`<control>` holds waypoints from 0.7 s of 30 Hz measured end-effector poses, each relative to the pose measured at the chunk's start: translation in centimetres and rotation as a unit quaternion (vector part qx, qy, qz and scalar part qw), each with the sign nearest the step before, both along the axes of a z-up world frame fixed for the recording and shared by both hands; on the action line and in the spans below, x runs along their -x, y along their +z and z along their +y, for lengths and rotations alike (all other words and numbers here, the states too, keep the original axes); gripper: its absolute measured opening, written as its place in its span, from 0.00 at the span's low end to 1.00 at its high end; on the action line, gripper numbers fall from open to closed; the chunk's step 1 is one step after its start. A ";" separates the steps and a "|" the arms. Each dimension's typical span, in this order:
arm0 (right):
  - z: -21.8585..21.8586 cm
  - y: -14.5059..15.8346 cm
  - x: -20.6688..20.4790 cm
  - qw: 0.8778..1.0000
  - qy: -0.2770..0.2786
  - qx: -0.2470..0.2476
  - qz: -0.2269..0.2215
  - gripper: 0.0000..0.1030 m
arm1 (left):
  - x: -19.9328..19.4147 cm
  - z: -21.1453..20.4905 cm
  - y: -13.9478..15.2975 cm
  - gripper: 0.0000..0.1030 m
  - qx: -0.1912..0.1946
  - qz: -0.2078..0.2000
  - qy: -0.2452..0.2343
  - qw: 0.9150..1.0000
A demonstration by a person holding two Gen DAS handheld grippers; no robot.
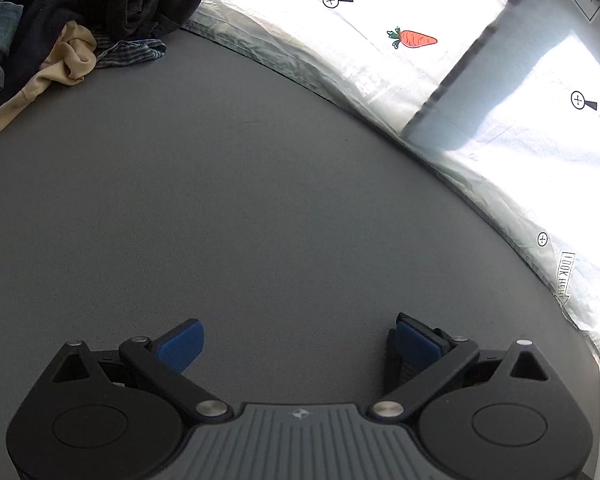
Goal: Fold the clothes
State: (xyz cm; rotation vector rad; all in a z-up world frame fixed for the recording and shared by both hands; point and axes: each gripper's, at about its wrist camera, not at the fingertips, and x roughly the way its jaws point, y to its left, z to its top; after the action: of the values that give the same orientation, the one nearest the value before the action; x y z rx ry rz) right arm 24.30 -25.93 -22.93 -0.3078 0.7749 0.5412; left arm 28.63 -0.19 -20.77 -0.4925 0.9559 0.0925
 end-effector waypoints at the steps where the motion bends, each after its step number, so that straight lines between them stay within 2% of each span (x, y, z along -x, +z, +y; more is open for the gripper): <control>1: -0.8 0.7 -0.2 1.000 -0.014 -0.002 -0.002 0.54 | -0.9 -1.2 -1.0 0.98 0.001 0.007 -0.022 1.000; 4: -4.1 2.6 -1.1 0.997 -0.076 -0.025 -0.001 0.59 | -2.4 -3.9 -2.0 0.98 -0.007 0.021 -0.073 0.997; 6: -6.7 3.3 -1.8 0.989 -0.139 -0.039 0.004 0.71 | -3.3 -5.4 -2.2 0.98 -0.007 0.017 -0.099 0.995; 8: -10.4 3.0 -2.5 0.974 -0.217 -0.059 0.021 0.71 | -4.0 -6.5 -2.3 0.98 -0.005 0.014 -0.111 0.994; 9: -11.3 2.5 -2.9 0.968 -0.241 -0.064 0.033 0.71 | -4.2 -6.7 -2.2 0.98 -0.001 0.015 -0.111 0.994; 10: -11.7 2.2 -3.3 0.967 -0.245 -0.062 0.038 0.68 | -4.4 -7.0 -2.2 0.98 0.003 0.016 -0.110 0.994; 11: -11.9 1.8 -3.7 0.967 -0.245 -0.060 0.041 0.62 | -4.5 -7.0 -2.2 0.98 0.005 0.015 -0.109 0.994; 13: -10.6 1.1 -4.3 0.974 -0.216 -0.055 0.036 0.57 | -4.5 -6.8 -2.0 0.98 0.004 0.012 -0.103 0.995; 15: -9.2 0.4 -5.0 0.981 -0.182 -0.059 0.035 0.42 | -4.2 -6.4 -1.7 0.98 -0.003 0.009 -0.093 0.996; 16: -8.6 0.0 -5.5 0.982 -0.168 -0.073 0.051 0.38 | -4.0 -6.1 -1.6 0.98 -0.005 0.009 -0.087 0.996; 18: -6.8 -1.2 -6.2 0.981 -0.141 -0.100 0.088 0.20 | -3.5 -5.4 -1.7 0.98 -0.005 0.014 -0.072 0.997; 19: -6.0 -1.6 -6.2 0.981 -0.125 -0.108 0.103 0.17 | -3.2 -5.1 -1.9 0.98 -0.005 0.016 -0.066 0.998; 21: -3.9 -2.0 -4.5 0.990 -0.076 -0.080 0.088 0.15 | -2.8 -4.9 -2.2 0.98 -0.004 0.023 -0.060 0.998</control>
State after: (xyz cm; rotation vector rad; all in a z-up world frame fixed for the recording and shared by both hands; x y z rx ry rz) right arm 28.82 -29.82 -24.92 -0.0521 0.9113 0.4867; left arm 31.46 -5.04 -23.01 -0.4264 1.0273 -0.0007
